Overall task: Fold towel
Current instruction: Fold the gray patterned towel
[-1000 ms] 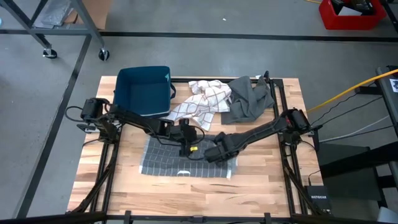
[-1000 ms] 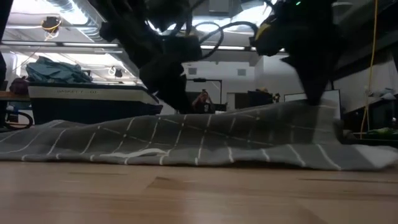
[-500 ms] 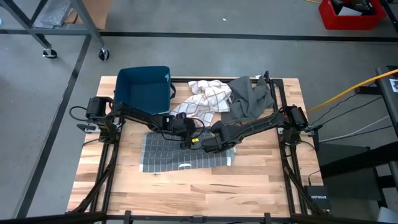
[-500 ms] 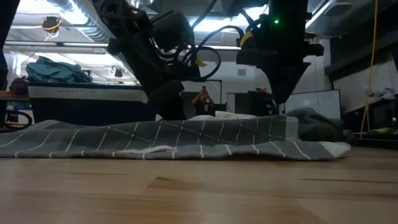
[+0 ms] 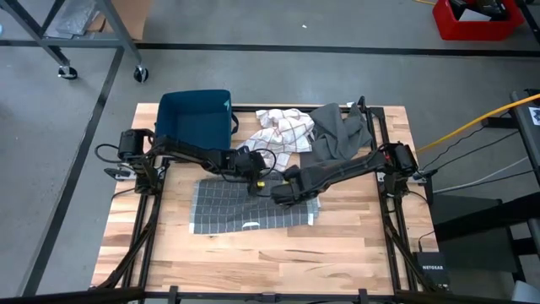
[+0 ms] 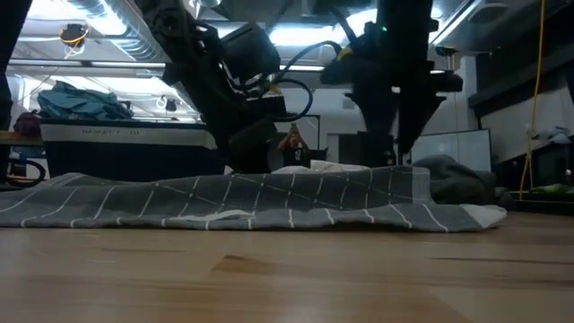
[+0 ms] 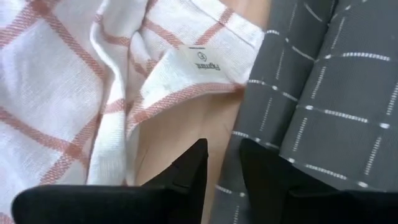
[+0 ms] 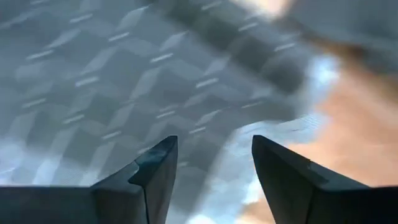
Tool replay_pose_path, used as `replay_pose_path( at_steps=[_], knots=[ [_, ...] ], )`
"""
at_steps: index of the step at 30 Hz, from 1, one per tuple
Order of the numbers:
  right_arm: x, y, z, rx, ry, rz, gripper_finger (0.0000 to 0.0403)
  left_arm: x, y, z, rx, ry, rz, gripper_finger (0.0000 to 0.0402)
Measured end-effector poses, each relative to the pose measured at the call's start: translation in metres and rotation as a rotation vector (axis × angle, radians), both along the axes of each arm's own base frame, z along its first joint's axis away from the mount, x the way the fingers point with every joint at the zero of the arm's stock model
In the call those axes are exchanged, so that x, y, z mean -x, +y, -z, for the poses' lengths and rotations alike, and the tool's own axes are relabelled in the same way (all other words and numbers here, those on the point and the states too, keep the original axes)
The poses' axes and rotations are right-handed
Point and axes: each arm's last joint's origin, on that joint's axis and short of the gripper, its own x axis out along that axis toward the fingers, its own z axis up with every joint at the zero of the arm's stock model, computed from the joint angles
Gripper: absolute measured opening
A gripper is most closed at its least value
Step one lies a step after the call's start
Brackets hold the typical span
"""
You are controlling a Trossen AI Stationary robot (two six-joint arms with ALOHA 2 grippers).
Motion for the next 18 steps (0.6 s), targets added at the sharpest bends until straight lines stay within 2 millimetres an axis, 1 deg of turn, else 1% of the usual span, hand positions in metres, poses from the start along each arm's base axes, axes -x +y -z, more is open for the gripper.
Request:
replay_pose_path(
  at_steps=[5,8,11,14,18],
  knots=[
    [-0.022,0.014,0.003,-0.071,-0.206,-0.040,0.0205,0.004,0.008,0.002,0.016,0.047,0.061,0.0090],
    [-0.034,0.020,0.015,-0.104,-0.257,-0.050,0.0196,0.010,0.011,0.006,0.019,0.119,0.066,0.0090],
    [-0.040,0.026,0.034,-0.161,-0.226,-0.067,0.0186,0.017,0.013,0.009,0.031,0.196,0.067,0.0090],
    [-0.041,0.030,0.051,-0.182,-0.170,-0.076,0.0177,0.022,0.011,0.010,0.050,0.253,0.072,0.0090],
    [-0.039,0.032,0.068,-0.175,-0.086,-0.093,0.0170,0.027,0.001,0.011,0.123,0.312,0.121,0.0090]
  ],
)
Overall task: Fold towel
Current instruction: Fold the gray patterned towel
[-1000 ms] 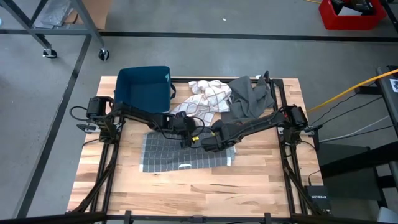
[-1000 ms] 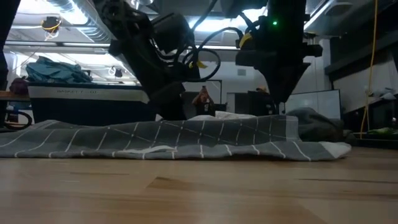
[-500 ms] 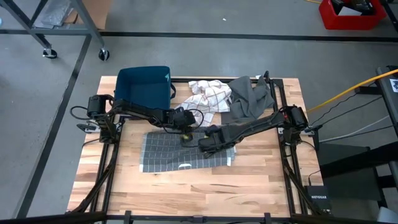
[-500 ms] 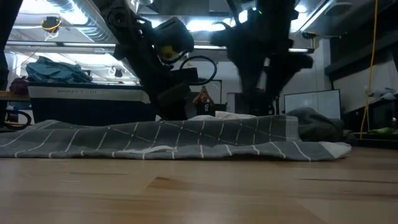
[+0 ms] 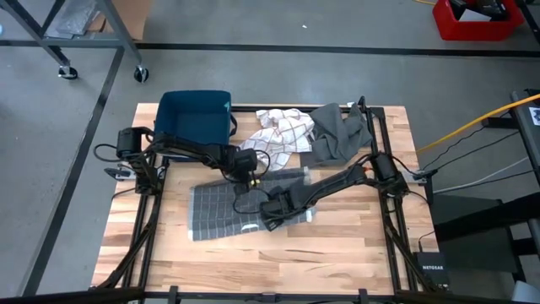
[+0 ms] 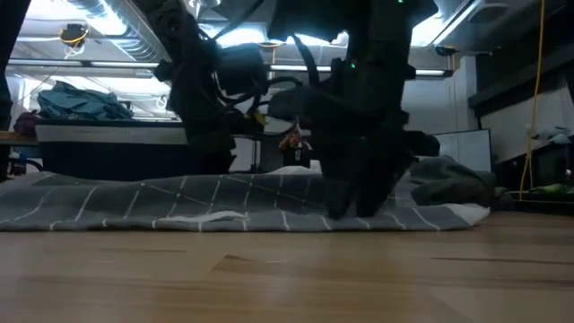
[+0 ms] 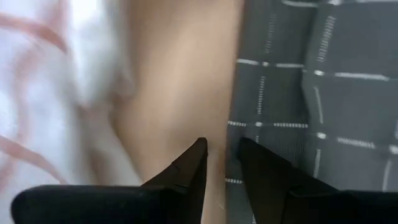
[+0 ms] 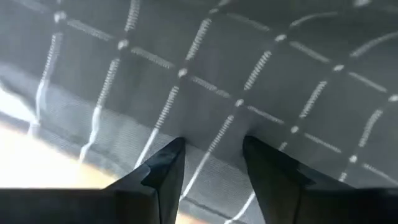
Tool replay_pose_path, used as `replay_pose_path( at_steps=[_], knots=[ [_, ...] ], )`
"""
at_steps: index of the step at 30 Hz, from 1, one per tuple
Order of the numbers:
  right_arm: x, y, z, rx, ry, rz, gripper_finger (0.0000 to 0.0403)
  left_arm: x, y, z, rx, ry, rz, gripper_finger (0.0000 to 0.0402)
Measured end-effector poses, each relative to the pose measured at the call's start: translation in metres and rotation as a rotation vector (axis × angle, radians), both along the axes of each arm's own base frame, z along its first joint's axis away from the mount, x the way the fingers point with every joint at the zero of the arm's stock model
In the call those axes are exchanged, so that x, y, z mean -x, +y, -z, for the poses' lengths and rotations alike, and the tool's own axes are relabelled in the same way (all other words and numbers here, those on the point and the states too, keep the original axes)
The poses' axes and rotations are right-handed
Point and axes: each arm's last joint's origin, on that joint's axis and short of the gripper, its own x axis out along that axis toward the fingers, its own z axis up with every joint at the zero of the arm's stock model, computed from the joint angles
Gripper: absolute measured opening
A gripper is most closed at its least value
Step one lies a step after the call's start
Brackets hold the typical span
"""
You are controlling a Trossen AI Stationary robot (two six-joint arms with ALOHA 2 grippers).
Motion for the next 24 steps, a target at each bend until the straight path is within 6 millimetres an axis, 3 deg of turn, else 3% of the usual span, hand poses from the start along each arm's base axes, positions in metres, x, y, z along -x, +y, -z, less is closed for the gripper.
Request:
replay_pose_path(
  at_steps=[11,16,20,24],
  knots=[
    [0.015,-0.003,0.005,0.028,0.185,-0.103,0.0170,0.004,-0.062,0.003,0.160,0.058,0.162,0.0090],
    [0.024,0.010,-0.007,0.118,0.219,-0.209,0.0170,0.003,-0.076,-0.003,0.169,0.042,0.192,0.0090],
    [0.035,0.022,-0.033,0.169,0.202,-0.247,0.0170,0.002,-0.084,-0.011,0.182,0.007,0.244,0.0090],
    [0.044,0.033,-0.035,0.149,0.232,-0.251,0.0170,0.000,-0.091,-0.015,0.201,-0.026,0.284,0.0090]
  ],
)
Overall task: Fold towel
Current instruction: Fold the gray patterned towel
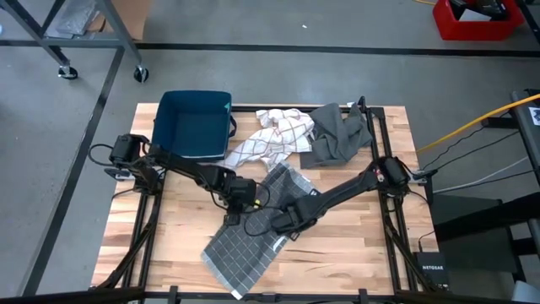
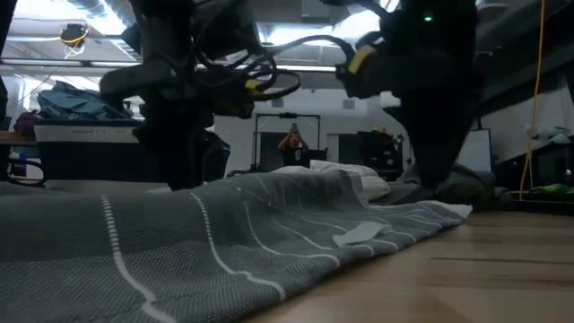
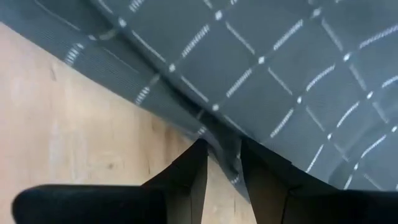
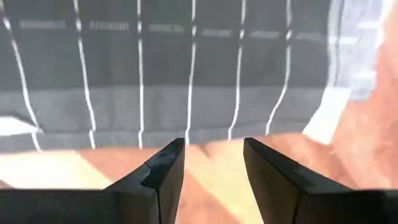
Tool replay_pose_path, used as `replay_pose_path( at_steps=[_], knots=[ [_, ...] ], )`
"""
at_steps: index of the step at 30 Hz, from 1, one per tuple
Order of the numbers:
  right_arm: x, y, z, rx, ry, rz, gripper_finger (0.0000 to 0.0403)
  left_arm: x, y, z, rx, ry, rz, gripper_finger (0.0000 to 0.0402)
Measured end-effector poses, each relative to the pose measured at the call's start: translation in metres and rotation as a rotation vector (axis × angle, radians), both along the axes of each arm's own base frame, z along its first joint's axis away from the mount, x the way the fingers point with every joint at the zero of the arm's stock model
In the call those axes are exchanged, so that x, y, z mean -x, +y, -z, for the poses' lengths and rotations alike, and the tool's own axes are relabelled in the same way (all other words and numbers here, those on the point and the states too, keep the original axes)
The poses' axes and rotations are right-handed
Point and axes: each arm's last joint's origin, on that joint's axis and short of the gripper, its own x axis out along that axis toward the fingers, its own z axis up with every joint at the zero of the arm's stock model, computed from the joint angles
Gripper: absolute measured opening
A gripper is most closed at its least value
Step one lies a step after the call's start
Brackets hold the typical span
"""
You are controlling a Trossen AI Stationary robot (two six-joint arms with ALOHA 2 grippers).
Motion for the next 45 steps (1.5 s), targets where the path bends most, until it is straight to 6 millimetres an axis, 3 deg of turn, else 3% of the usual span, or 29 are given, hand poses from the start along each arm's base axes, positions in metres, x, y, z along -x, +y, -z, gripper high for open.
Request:
replay_pose_path(
  at_steps=[6,15,28,37,45],
  knots=[
    [-0.006,0.019,-0.001,-0.072,-0.123,0.007,0.0170,0.003,-0.001,0.001,-0.029,0.026,0.015,0.0090],
    [-0.027,0.027,0.000,-0.149,-0.321,0.010,0.0170,0.021,0.001,0.005,-0.069,0.213,0.041,0.0090],
    [-0.033,0.029,0.040,-0.118,-0.230,0.006,0.0170,0.032,-0.044,0.007,-0.049,0.206,0.086,0.0090],
    [-0.026,0.003,0.041,0.018,-0.099,0.037,0.0170,0.020,-0.069,0.002,0.032,0.020,0.103,0.0090],
    [-0.032,-0.036,0.042,0.098,-0.032,-0.012,0.0170,0.004,-0.053,-0.002,-0.017,-0.110,0.011,0.0090]
  ],
)
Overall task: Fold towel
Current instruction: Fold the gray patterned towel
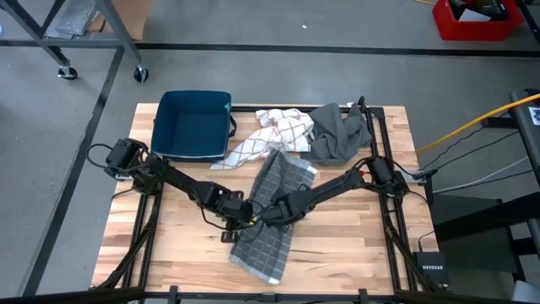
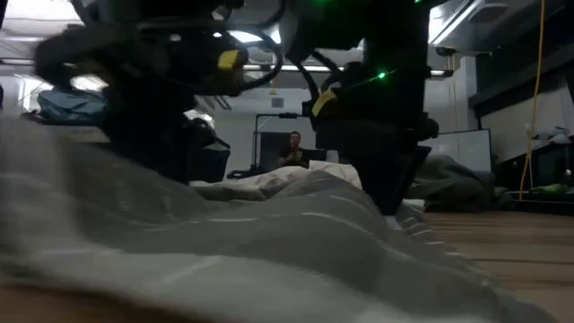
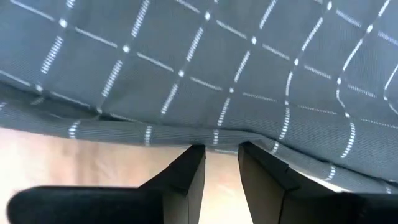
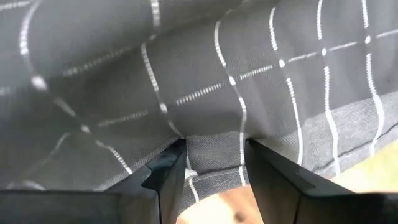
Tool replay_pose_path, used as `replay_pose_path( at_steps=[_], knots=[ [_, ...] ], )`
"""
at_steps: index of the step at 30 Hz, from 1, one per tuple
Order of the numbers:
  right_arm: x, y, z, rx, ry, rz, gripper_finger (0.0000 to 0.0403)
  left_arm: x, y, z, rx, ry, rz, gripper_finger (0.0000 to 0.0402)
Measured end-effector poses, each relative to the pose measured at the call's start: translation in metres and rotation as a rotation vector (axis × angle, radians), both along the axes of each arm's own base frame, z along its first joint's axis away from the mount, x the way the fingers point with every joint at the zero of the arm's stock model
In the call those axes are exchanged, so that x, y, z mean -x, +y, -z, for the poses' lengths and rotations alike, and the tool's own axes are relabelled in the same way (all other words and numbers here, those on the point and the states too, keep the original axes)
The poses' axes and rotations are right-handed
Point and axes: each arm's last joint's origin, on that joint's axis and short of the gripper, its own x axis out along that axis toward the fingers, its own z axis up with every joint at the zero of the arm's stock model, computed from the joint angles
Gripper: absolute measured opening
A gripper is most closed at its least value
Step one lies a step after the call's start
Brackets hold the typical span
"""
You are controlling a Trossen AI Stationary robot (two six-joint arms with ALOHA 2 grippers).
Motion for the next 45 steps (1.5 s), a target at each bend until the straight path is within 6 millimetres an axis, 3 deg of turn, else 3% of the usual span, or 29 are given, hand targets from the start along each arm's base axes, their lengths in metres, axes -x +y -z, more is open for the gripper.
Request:
replay_pose_path(
  at_steps=[5,11,17,23,30,37,45],
  knots=[
    [0.002,-0.010,-0.005,0.008,0.029,-0.023,0.0170,0.000,0.011,0.001,0.007,0.035,-0.068,0.0090],
    [0.012,0.007,-0.041,0.017,-0.068,-0.086,0.0170,0.009,0.013,-0.008,-0.021,0.069,-0.030,0.0077],
    [0.025,0.040,-0.060,-0.056,-0.112,-0.192,0.0170,0.018,0.016,-0.028,-0.049,0.026,0.063,0.0049],
    [0.032,0.089,-0.066,-0.127,-0.200,-0.484,0.0170,0.027,0.009,-0.037,-0.122,-0.007,0.258,0.0044],
    [0.037,0.120,-0.069,-0.139,-0.289,-0.696,0.0170,0.032,-0.009,-0.036,-0.252,-0.064,0.603,0.0108],
    [0.035,0.121,-0.070,-0.177,-0.310,-0.700,0.0170,0.037,-0.022,-0.036,-0.295,-0.089,0.722,0.0188],
    [0.034,0.128,-0.072,-0.188,-0.334,-0.864,0.0170,0.043,-0.035,-0.036,-0.368,-0.137,0.929,0.0222]
  ],
)
